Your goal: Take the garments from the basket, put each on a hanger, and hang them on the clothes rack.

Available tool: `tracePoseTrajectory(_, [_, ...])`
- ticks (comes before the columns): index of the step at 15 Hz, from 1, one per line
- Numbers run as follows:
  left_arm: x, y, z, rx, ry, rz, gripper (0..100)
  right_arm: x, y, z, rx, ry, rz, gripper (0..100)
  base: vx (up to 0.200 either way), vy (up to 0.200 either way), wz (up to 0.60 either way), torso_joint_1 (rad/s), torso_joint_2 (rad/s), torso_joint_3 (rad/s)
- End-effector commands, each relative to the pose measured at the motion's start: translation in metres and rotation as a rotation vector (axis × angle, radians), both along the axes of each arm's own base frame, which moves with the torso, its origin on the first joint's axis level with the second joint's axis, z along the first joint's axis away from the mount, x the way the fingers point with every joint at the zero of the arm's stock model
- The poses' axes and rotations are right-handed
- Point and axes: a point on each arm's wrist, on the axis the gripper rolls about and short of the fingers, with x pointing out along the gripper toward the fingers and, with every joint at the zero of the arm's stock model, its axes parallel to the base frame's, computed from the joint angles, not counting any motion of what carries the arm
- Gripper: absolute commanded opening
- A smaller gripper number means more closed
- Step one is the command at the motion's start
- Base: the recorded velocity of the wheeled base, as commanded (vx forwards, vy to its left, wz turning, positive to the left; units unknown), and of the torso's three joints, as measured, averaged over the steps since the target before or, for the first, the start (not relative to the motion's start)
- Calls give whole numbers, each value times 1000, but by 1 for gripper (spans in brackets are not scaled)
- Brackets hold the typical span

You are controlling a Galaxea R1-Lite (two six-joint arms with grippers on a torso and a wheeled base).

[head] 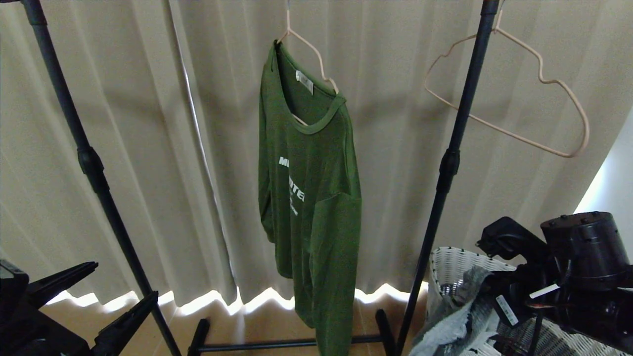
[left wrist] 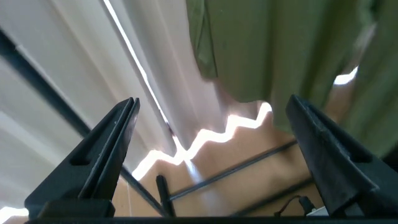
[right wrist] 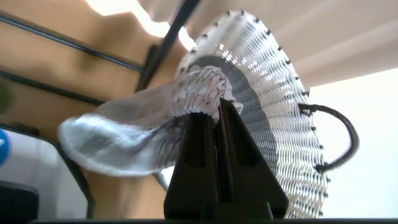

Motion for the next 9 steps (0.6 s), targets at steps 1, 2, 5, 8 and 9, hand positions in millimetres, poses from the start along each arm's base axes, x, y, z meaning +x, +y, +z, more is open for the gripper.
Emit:
tracePoseTrajectory(1, [0, 0, 0, 1, 2, 0, 100, -9, -1, 12, 24, -53, 14, 0, -200, 0, 0, -12, -2, 7])
tracePoseTrajectory(2, [0, 0, -1, 1, 4, 0, 100, -9, -1, 11, 21, -50, 15, 0, -200, 0, 0, 7, -2, 2])
tracePoseTrajectory(5, [-3, 1, -1, -1, -4, 0, 100, -8, 0, 11, 18, -46, 16, 0, -200, 0, 0, 1, -1, -1])
tracePoseTrajectory(8, [-3, 1, 0, -2, -12, 0, 100, -8, 0, 11, 18, -47, 17, 0, -200, 0, 0, 2, 2, 4])
tracePoseTrajectory(9, [-3, 1, -1, -1, -9, 0, 100, -8, 0, 12, 13, -49, 20, 0, -200, 0, 0, -7, 2, 7])
